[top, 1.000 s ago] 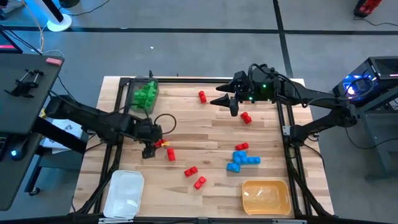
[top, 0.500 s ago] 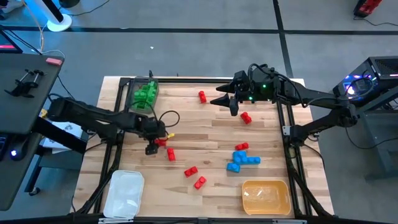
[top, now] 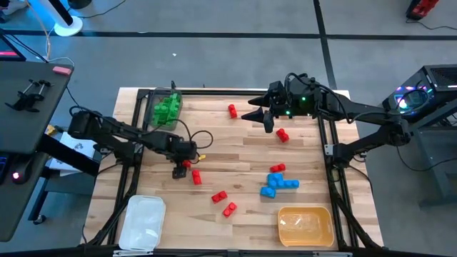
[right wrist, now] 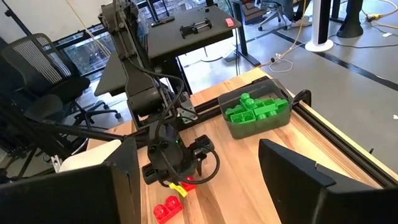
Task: Sort blocks
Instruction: Put the red game piece into the white bin
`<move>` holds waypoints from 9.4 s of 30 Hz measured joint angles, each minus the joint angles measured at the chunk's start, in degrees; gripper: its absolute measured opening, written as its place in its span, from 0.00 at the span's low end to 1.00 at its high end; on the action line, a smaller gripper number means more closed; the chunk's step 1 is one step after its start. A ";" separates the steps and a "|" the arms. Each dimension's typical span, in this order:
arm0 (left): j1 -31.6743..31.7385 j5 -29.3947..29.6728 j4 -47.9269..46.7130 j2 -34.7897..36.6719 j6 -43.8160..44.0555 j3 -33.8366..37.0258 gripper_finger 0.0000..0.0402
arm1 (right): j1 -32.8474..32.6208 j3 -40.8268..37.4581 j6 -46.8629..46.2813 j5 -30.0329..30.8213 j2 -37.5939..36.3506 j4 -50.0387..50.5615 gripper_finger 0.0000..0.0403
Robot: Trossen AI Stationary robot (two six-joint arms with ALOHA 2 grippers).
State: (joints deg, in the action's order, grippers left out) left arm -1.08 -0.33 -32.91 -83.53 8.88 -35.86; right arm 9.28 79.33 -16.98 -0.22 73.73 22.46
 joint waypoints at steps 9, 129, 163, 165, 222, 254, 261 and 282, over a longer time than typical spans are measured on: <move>0.07 -1.22 -2.19 -0.16 3.39 -2.52 0.25 | 0.00 0.00 0.56 0.00 0.00 0.27 0.53; -4.55 4.08 -13.08 -18.73 -24.14 -26.40 0.56 | 2.71 0.00 5.28 0.01 0.00 5.81 0.53; -5.79 -6.82 1.78 -15.38 -11.91 -25.93 0.01 | 2.70 0.00 5.01 0.01 0.17 6.95 0.53; -5.49 -6.83 2.82 -17.24 -12.86 -25.92 0.00 | 2.69 0.00 5.01 0.01 0.17 6.95 0.53; -13.75 -0.79 -10.74 -1.78 -17.24 -20.22 0.46 | 2.70 0.00 0.49 0.02 3.15 7.58 0.53; -10.59 -5.04 -8.21 -12.14 -15.76 -20.26 0.32 | 2.69 0.00 -0.43 0.01 3.15 8.22 0.53; -7.33 -5.15 -8.43 -2.40 -10.47 -20.28 0.03 | 2.69 0.00 1.49 0.01 3.15 8.20 0.53; -6.38 -3.01 -5.36 2.36 -7.87 -20.32 0.12 | 2.69 0.00 2.45 -0.01 3.13 8.21 0.53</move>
State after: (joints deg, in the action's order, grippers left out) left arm -7.46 -3.34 -38.27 -81.16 1.01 -56.18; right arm 11.97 79.33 -14.53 -0.22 76.86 30.67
